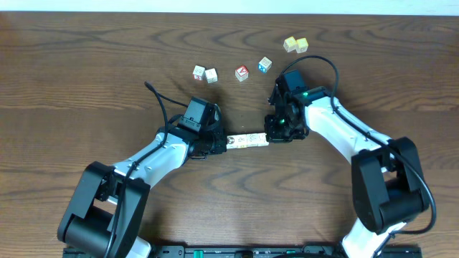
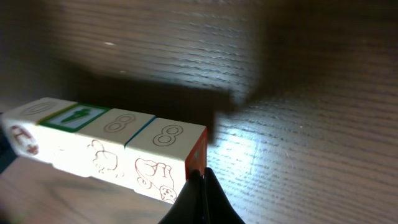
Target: Lift 4 blocks
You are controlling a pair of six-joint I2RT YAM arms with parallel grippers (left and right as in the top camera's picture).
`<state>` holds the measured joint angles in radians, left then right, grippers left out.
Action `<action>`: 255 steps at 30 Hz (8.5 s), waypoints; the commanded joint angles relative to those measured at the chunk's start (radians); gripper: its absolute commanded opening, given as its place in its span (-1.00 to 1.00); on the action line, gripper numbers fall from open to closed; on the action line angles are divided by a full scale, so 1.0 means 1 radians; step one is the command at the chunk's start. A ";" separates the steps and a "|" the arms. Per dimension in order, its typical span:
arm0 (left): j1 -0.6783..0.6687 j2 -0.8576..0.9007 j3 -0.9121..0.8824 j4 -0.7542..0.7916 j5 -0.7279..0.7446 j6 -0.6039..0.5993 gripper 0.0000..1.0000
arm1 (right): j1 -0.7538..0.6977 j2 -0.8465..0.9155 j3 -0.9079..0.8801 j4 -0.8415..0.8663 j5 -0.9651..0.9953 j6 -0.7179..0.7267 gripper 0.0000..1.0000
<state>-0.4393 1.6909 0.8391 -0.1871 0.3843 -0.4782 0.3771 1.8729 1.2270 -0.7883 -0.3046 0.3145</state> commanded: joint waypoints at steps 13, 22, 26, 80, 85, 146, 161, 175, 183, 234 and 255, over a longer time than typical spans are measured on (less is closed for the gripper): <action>-0.012 -0.045 0.011 0.000 0.079 -0.018 -0.86 | 0.018 -0.048 0.020 -0.007 -0.117 0.023 -0.98; -0.012 -0.075 0.012 -0.014 0.079 -0.018 -0.86 | 0.018 -0.048 0.020 -0.008 -0.128 0.030 -0.98; -0.012 -0.096 0.012 -0.014 0.079 -0.018 -0.85 | 0.018 -0.051 0.021 -0.008 -0.135 0.030 -0.98; -0.012 -0.178 0.013 -0.052 0.159 -0.087 -0.86 | 0.018 -0.188 0.021 -0.047 -0.179 0.058 -0.98; -0.012 -0.210 0.013 -0.052 0.170 -0.100 -0.86 | 0.018 -0.188 0.021 -0.050 -0.179 0.060 -0.98; -0.012 -0.275 0.024 -0.051 0.200 -0.130 -0.86 | 0.018 -0.259 0.022 -0.080 -0.179 0.082 -0.98; -0.012 -0.275 0.024 -0.051 0.200 -0.130 -0.86 | 0.018 -0.259 0.022 -0.076 -0.178 0.082 -0.98; -0.012 -0.275 0.024 -0.051 0.200 -0.130 -0.86 | 0.018 -0.259 0.022 -0.076 -0.178 0.082 -0.98; -0.012 -0.275 0.024 -0.051 0.200 -0.130 -0.86 | 0.018 -0.259 0.022 -0.076 -0.175 0.082 -0.98; -0.012 -0.275 0.024 -0.051 0.200 -0.146 -0.86 | 0.018 -0.259 0.022 -0.071 -0.175 0.090 -0.98; -0.012 -0.275 0.024 -0.050 0.200 -0.146 -0.86 | 0.018 -0.259 0.022 -0.068 -0.175 0.090 -0.98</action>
<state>-0.4271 1.4391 0.8391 -0.2649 0.4461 -0.6098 0.3725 1.6268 1.2293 -0.8730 -0.3096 0.3904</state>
